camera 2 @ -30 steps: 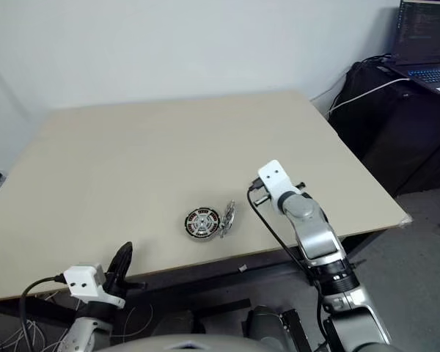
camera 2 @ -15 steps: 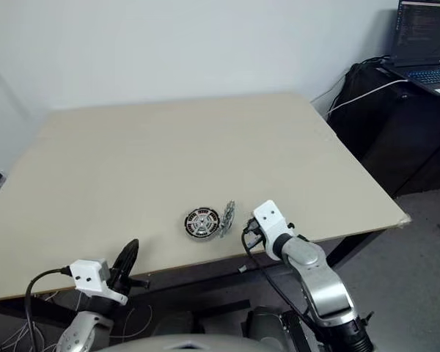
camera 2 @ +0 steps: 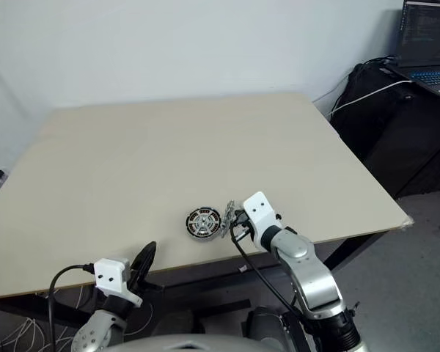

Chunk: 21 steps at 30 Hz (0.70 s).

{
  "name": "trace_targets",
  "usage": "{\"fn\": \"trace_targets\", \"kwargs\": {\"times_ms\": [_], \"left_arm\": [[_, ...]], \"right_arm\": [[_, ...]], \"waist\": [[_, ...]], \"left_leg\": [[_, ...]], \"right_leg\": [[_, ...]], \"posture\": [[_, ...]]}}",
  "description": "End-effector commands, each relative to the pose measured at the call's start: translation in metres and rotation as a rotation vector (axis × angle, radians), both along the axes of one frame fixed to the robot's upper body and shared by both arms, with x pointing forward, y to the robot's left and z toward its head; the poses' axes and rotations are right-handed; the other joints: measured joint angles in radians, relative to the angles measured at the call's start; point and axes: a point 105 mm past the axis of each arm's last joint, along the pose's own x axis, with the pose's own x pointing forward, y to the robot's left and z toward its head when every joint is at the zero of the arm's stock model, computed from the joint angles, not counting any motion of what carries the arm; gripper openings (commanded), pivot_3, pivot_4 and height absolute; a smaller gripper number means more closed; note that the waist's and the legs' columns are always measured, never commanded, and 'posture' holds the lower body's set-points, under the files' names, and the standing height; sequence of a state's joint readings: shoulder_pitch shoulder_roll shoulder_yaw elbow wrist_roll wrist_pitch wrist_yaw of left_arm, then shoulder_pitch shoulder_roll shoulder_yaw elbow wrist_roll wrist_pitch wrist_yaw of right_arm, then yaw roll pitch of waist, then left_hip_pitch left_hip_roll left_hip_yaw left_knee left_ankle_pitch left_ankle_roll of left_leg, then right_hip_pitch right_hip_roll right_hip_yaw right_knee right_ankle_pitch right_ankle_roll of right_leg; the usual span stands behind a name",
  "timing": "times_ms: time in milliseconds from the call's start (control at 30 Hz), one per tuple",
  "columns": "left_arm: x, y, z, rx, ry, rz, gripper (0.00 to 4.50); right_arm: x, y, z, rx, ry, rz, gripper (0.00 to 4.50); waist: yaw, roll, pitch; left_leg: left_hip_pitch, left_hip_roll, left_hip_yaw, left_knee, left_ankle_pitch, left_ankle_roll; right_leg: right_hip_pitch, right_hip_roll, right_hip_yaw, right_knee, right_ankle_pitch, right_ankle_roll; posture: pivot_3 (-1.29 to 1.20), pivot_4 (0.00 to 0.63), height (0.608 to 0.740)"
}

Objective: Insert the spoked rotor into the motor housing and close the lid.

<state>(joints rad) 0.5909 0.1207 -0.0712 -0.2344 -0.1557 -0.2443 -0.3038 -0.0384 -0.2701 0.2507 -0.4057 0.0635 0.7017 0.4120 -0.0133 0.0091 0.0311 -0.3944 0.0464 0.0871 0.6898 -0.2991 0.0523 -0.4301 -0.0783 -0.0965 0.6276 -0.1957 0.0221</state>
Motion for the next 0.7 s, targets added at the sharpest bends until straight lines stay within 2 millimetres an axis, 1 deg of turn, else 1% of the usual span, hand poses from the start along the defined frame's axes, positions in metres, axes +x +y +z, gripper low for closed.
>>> {"fn": "trace_targets", "kwargs": {"times_ms": [33,233,533,700], "left_arm": [[0.003,-0.003,0.005,-0.002,-0.029,-0.002,0.00],[0.003,-0.006,0.000,-0.020,-0.018,-0.007,0.00],[0.004,-0.008,0.000,-0.025,-0.025,-0.007,0.00],[0.004,-0.008,0.001,-0.026,-0.030,-0.010,0.00]], "right_arm": [[0.007,0.008,0.018,0.032,-0.060,0.026,0.02],[0.015,0.024,0.024,0.062,-0.073,0.051,0.02],[0.024,0.051,0.025,0.117,-0.075,0.072,0.02],[0.030,0.059,0.024,0.153,-0.069,0.057,0.02]], "waist": [[-0.001,0.000,0.000],[-0.001,0.000,0.000],[-0.003,0.000,0.000],[-0.005,0.000,-0.001]], "left_leg": [[0.000,0.000,0.000,0.000,0.000,0.000],[0.000,0.000,0.000,0.000,0.001,0.002],[0.000,0.000,0.000,0.000,0.002,0.004],[0.000,0.000,0.000,0.000,0.002,0.004]], "right_leg": [[0.000,0.000,0.000,0.000,0.000,0.000],[0.000,0.000,0.000,0.000,0.000,0.000],[0.000,0.000,0.000,0.001,0.000,0.000],[0.000,0.000,0.000,0.001,0.000,0.000]], "posture": [[0.00,0.000,0.740],[0.00,0.000,0.740],[0.00,0.000,0.740],[0.00,0.000,0.740]]}}
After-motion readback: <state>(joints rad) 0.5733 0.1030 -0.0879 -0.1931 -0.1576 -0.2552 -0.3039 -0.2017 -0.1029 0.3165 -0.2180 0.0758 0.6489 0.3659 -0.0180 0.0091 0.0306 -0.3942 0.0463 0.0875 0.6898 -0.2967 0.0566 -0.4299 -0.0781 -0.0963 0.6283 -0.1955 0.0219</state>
